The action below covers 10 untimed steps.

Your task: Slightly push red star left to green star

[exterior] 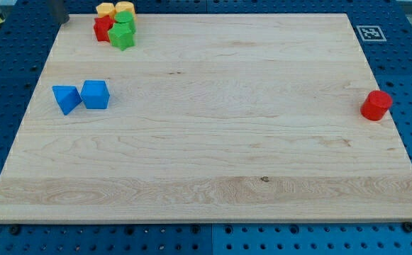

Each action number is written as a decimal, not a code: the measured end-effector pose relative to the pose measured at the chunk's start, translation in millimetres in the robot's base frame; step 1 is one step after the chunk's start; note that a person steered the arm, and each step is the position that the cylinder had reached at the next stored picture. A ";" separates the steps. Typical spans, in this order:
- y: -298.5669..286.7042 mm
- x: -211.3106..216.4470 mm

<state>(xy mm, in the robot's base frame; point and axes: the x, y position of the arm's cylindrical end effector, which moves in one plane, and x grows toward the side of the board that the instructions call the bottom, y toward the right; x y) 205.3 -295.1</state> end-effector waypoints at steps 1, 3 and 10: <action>8.5 -0.4; 11.6 -6.1; 68.7 20.4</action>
<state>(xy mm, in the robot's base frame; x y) 225.7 -226.4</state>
